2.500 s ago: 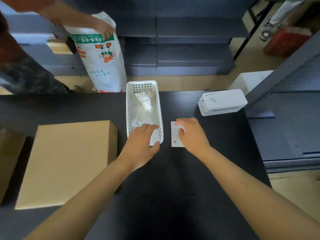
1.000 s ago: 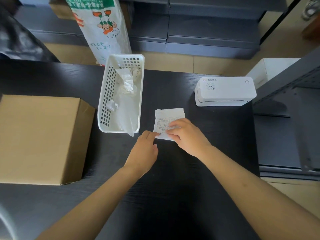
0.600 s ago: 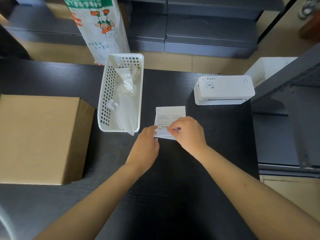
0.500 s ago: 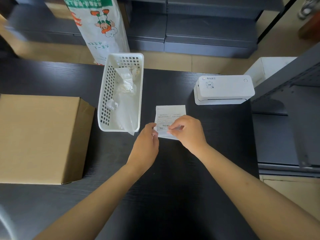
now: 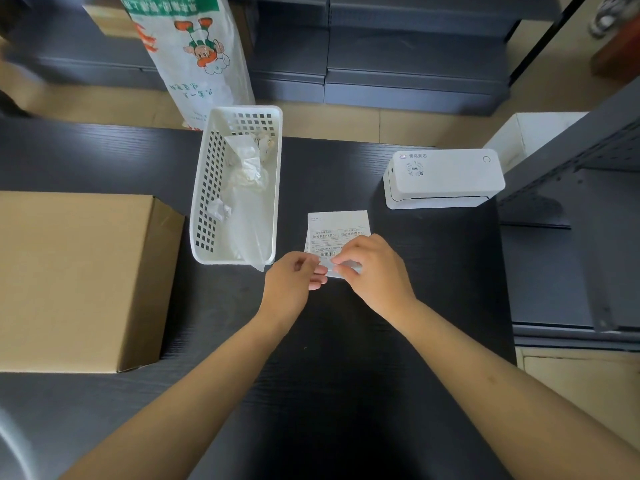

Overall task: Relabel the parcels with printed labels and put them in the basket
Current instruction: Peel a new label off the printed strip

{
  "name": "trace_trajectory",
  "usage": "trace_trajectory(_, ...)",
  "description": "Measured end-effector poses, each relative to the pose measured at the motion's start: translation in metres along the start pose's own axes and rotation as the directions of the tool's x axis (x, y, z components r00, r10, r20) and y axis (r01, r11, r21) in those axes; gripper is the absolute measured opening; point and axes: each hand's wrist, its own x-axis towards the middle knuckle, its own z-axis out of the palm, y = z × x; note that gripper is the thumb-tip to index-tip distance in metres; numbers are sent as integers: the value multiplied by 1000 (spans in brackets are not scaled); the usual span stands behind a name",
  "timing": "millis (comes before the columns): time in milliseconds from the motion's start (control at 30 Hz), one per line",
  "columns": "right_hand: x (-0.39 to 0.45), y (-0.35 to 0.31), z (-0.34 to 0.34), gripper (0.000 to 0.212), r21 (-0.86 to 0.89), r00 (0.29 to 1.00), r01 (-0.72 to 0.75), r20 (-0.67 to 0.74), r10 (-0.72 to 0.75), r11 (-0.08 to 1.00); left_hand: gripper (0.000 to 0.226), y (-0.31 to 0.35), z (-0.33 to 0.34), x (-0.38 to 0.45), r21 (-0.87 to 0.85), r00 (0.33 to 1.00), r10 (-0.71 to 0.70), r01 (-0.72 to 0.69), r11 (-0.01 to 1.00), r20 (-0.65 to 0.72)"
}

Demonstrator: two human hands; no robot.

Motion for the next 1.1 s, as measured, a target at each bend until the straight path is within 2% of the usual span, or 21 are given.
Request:
trace_trajectory(100, -1, 4, 0, 16, 30, 999, 20, -33, -19, 999, 13, -1, 1, -2, 15, 1000, 23, -23, 1000, -16)
trace_trajectory(200, 1, 7, 1, 22, 168, 979, -157, -105, 176, 973, 13, -4, 0, -3, 23, 1000, 10, -10, 1000, -23)
trace_trajectory(267, 7, 9, -1, 24, 295, 911, -343, -127, 392, 892, 14, -5, -2, -3, 35, 1000, -6, 6, 999, -14)
trace_trajectory(333, 15, 10, -6, 26, 435, 821, -496, -47, 569, 752, 15, -6, -3, -3, 39, 1000, -13, 13, 999, 1)
trace_trajectory(400, 22, 13, -11, 25, 524, 769, -566, 58, 636, 636, 15, -6, -3, -4, 54, 1000, -13, 13, 998, 13)
trace_trajectory(500, 28, 14, -15, 22, 553, 765, -582, 124, 632, 596, 14, -7, -3, -6, 97, 1000, -17, 15, 995, 13)
trace_trajectory(633, 29, 15, -16, 18, 560, 759, -587, 131, 637, 584, 13, -6, -3, -7, 140, 999, -30, 32, 990, -16)
trace_trajectory(733, 28, 13, -18, 29, 670, 722, -591, 189, 666, 450, 13, -4, -3, -7, 129, 999, -39, 43, 991, -33)
trace_trajectory(833, 20, 14, -18, 28, 743, 680, -615, 333, 653, 263, 13, -3, -1, -6, 47, 999, -45, 46, 998, -30)
trace_trajectory(867, 16, 15, -18, 28, 729, 681, -628, 347, 645, 271, 13, -3, -1, -7, 13, 999, -49, 49, 999, -22)
trace_trajectory(967, 6, 17, -14, 30, 670, 727, -625, 311, 613, 402, 13, -1, 1, -8, -10, 1000, -26, 26, 1000, -1)
trace_trajectory(1000, 5, 16, -13, 31, 685, 727, -618, 309, 613, 386, 13, 0, 2, -9, -2, 1000, -20, 20, 1000, 3)
trace_trajectory(1100, 7, 12, -13, 31, 748, 690, -620, 377, 618, 237, 13, 1, 2, -11, 58, 999, -43, 43, 997, -10)
